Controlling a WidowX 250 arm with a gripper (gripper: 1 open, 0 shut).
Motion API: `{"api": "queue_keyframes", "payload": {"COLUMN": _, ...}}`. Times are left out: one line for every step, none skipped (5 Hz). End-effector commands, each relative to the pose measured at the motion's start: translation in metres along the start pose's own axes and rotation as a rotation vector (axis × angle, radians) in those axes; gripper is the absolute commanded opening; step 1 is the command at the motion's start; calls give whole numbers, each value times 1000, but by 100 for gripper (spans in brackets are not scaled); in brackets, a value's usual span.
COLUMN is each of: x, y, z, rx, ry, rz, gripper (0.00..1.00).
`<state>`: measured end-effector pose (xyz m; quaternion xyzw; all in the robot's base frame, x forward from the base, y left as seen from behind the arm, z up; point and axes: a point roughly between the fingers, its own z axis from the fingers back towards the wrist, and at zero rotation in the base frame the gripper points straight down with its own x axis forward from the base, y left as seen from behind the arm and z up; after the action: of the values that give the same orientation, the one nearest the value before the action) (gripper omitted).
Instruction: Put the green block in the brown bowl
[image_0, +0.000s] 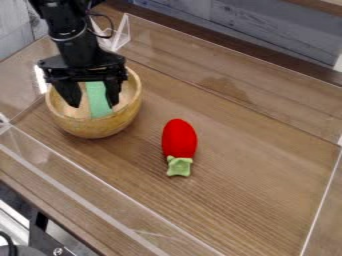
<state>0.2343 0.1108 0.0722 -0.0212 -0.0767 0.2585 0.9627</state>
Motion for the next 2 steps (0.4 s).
{"api": "queue_keyframes", "payload": {"x": 5, "y": -4, "z": 4, "rx": 1, "ry": -34, "rz": 3, "gripper": 100}}
{"api": "queue_keyframes", "payload": {"x": 7, "y": 2, "z": 12, "rx": 5, "ry": -33, "rz": 35, "gripper": 100}}
